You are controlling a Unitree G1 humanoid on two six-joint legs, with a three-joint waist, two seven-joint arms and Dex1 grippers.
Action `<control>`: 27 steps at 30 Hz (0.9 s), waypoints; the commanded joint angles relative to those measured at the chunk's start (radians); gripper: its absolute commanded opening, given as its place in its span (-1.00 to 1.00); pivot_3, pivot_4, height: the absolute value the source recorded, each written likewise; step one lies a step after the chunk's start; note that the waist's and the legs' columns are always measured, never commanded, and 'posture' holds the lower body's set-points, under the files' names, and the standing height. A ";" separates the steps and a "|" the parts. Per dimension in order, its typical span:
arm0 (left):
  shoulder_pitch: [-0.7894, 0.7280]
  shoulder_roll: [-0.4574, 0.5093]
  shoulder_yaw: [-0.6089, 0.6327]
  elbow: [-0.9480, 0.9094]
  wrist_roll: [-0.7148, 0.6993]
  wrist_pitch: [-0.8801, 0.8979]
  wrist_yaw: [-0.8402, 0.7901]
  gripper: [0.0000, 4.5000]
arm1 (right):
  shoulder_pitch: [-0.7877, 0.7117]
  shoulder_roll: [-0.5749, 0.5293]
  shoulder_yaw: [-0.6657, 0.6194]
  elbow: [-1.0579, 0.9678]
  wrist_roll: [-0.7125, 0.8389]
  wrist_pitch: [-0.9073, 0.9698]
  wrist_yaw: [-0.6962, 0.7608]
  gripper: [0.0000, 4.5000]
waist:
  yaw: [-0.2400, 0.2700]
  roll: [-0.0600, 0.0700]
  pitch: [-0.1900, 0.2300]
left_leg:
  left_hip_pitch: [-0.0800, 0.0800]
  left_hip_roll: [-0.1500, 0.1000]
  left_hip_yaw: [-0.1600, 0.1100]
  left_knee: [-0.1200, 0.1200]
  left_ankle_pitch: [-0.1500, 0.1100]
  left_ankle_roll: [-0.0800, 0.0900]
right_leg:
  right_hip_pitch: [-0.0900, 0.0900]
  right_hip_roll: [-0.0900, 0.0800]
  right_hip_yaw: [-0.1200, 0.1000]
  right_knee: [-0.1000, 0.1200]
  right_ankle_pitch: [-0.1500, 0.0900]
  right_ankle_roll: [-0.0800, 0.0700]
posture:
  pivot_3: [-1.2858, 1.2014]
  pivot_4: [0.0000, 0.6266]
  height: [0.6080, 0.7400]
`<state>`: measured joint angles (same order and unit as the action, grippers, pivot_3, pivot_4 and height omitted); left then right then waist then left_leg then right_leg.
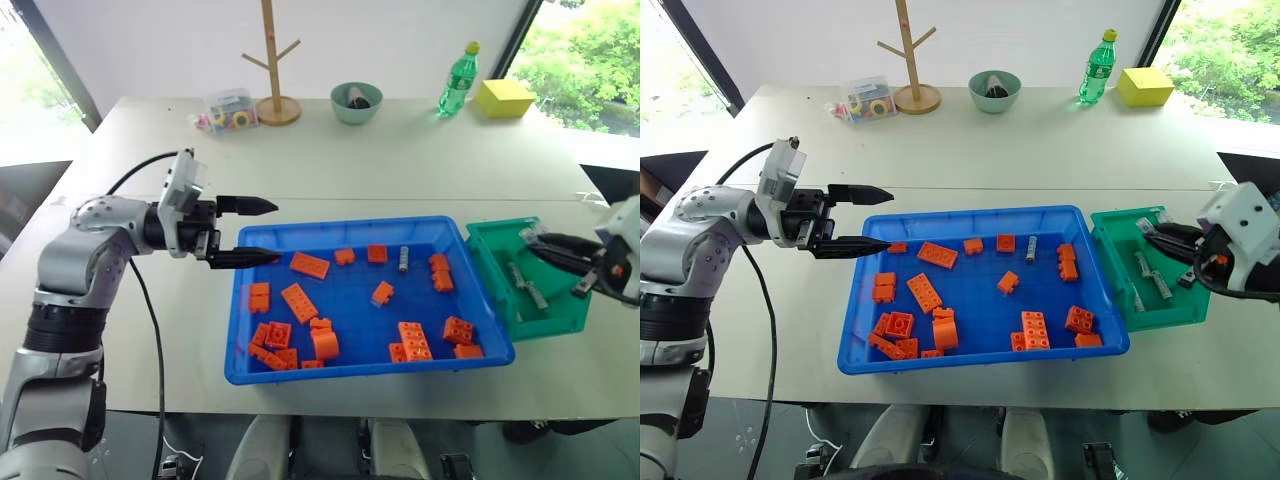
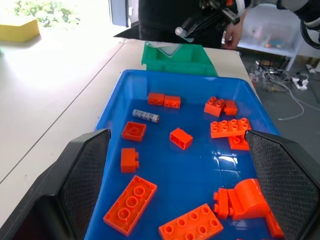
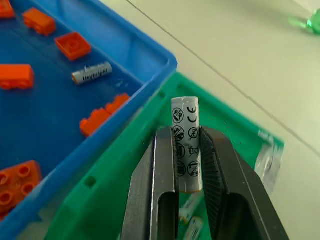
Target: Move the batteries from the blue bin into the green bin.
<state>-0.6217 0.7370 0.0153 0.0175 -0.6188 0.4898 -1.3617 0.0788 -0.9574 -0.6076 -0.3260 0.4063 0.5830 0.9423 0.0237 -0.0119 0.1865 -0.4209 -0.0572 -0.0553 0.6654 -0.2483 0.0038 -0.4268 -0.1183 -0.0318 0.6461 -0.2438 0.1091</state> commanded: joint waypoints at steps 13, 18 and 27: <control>0.000 0.020 0.031 -0.031 0.003 -0.009 -0.012 1.00 | -0.354 0.046 0.143 -0.098 0.129 0.346 -0.282 0.78 | -0.021 0.000 0.000 | 0.001 0.001 -0.001 0.000 0.000 0.000 | 0.000 0.000 0.000 0.001 0.000 0.000 | 0.03 -0.52 0.44; 0.017 0.031 0.044 -0.047 -0.002 -0.005 -0.002 1.00 | -0.553 0.261 0.232 -0.189 0.226 0.752 -0.510 0.78 | -0.016 0.000 0.000 | 0.000 0.001 -0.003 0.000 0.000 0.000 | 0.000 0.000 0.000 0.001 0.000 0.000 | 0.03 -0.52 0.44; 0.026 0.033 0.047 -0.066 -0.012 0.002 0.019 1.00 | -0.534 0.411 0.409 -0.218 0.167 0.890 -0.650 0.78 | -0.013 0.000 0.000 | -0.004 -0.002 -0.003 0.000 0.000 0.000 | -0.003 0.000 0.000 0.001 0.000 0.000 | 0.03 -0.52 0.44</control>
<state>-0.5900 0.7625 0.0281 -0.0195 -0.6162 0.4935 -1.3467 -0.4538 -0.5477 -0.2024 -0.5342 0.5898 1.4792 0.3062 0.0110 -0.0117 0.1865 -0.4244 -0.0592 -0.0583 0.6658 -0.2482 0.0038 -0.4297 -0.1186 -0.0321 0.6472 -0.2437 0.1091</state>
